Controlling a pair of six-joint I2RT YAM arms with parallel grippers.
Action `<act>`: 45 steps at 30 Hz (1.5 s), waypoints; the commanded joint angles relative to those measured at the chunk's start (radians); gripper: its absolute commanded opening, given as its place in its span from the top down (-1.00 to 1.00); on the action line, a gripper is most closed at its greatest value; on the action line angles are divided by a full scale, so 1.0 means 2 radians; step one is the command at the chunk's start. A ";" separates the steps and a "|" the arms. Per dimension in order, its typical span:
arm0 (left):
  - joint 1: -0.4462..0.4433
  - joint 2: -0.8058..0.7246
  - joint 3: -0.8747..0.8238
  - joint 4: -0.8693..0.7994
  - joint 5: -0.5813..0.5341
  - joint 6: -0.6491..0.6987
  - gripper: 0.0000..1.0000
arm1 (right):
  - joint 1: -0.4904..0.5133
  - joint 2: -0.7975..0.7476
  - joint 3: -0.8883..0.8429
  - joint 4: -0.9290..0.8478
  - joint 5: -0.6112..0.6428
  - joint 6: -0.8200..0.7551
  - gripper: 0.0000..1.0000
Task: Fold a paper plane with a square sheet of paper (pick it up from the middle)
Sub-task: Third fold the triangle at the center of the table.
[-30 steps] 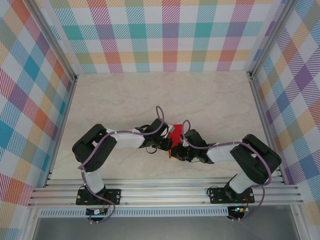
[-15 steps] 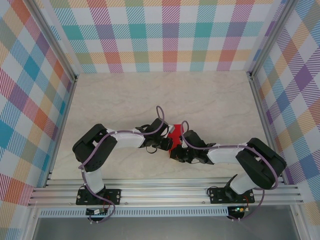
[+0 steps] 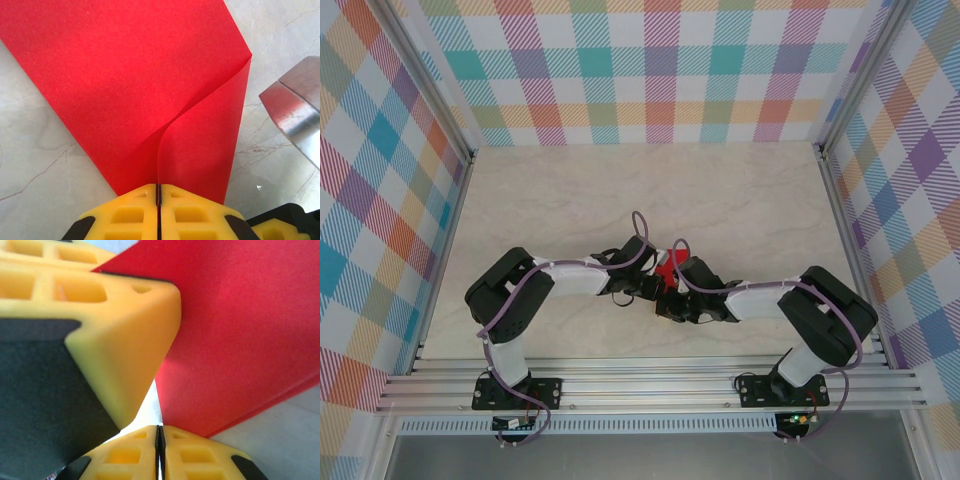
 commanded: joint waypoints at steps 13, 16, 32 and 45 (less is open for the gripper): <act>0.004 0.013 0.004 -0.030 0.000 0.011 0.85 | 0.003 -0.076 0.032 -0.083 0.018 -0.041 0.71; 0.005 0.012 0.004 -0.030 -0.001 0.010 0.85 | 0.004 -0.046 0.031 -0.043 -0.009 -0.034 0.73; 0.005 0.013 0.002 -0.031 -0.001 0.007 0.85 | -0.008 -0.073 0.032 -0.110 0.035 -0.047 0.73; 0.004 0.014 0.004 -0.031 -0.004 0.005 0.85 | -0.103 -0.047 0.014 -0.022 -0.053 -0.031 0.74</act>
